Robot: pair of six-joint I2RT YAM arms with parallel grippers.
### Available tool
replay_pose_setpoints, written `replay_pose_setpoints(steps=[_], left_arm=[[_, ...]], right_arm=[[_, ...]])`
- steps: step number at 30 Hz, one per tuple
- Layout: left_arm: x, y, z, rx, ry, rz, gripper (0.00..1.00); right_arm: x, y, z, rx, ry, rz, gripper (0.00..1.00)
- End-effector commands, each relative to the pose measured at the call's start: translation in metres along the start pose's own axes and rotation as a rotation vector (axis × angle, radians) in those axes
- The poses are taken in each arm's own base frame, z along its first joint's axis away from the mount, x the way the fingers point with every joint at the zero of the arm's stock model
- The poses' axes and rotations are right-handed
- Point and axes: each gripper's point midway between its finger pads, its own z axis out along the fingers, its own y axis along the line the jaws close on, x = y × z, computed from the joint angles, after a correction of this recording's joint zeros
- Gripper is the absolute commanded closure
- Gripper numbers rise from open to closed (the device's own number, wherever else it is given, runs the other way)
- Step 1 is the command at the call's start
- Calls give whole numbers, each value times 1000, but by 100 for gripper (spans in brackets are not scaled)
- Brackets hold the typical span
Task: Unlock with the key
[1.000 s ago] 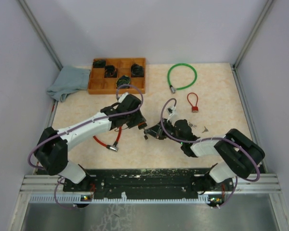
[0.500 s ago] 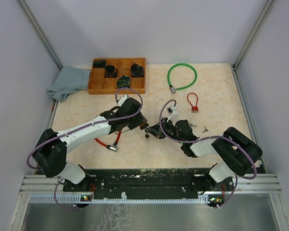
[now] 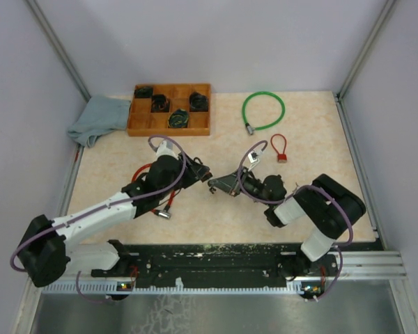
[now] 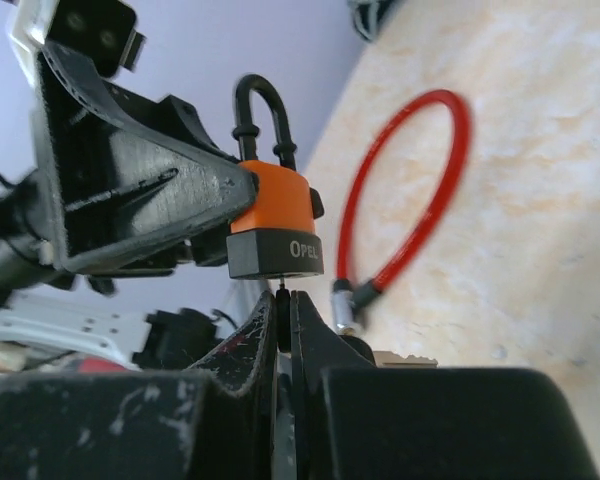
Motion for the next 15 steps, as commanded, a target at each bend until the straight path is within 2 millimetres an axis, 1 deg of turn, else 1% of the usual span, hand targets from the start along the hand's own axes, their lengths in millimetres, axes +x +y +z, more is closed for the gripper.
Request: replay_pose_setpoints(steps=[1,5,8,12,13,15], left_arm=[[36,-66,-39,390,143,67,100],[40,-75,-52,495,149,113,100],[39,-75,-58,540,128,137,100],[23,-66,-55,498,27,191,100],[19,-62,-53,474,6,211,100],[12,-54,-49,415,-23,264,100]], right_arm=[[-63,56,7,-242,-219,47,100],[-64,66,10,-285,-196,82,100],[-65,75,10,-317,-178,84,100],[-63,75,9,-285,-162,26,100],[-60,69,9,-252,-152,9,97],[-57,66,7,-221,-131,-44,87]])
